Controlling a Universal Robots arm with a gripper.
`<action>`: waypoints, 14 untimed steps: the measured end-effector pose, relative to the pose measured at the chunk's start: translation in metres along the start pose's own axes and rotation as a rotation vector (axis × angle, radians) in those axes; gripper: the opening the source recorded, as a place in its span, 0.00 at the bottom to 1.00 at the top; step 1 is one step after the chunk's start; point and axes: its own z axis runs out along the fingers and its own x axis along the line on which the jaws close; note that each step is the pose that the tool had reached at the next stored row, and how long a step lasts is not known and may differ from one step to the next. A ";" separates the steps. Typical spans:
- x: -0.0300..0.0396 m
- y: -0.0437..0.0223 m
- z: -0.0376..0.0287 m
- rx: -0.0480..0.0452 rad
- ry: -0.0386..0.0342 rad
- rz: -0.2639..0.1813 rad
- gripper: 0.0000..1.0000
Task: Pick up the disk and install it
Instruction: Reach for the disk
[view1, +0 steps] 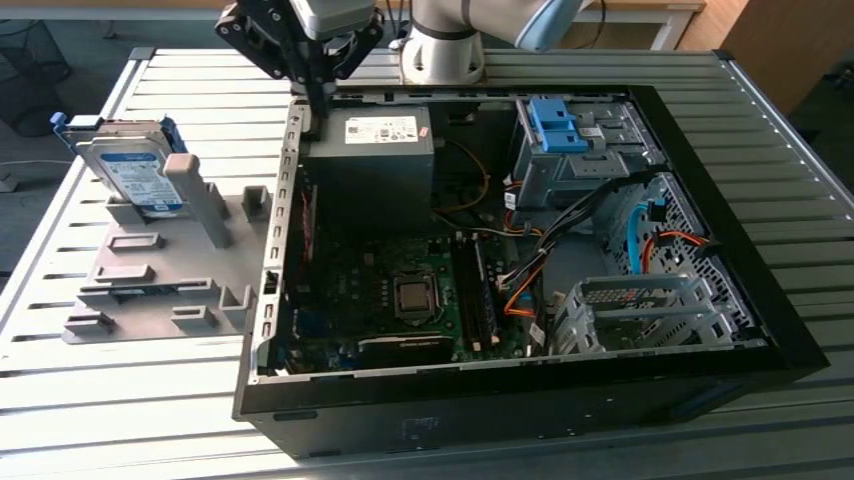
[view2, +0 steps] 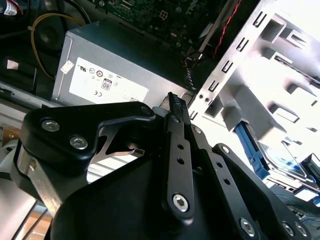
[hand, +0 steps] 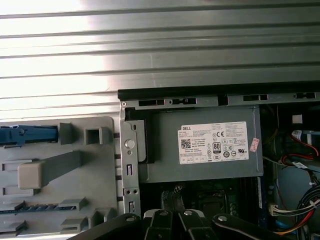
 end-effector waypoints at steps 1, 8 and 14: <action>0.0003 0.0000 0.0000 0.0000 0.0000 0.000 0.11; 0.0024 -0.0002 0.0004 0.0000 0.0000 0.000 0.11; 0.0037 -0.0003 0.0008 0.0000 0.0000 0.000 0.11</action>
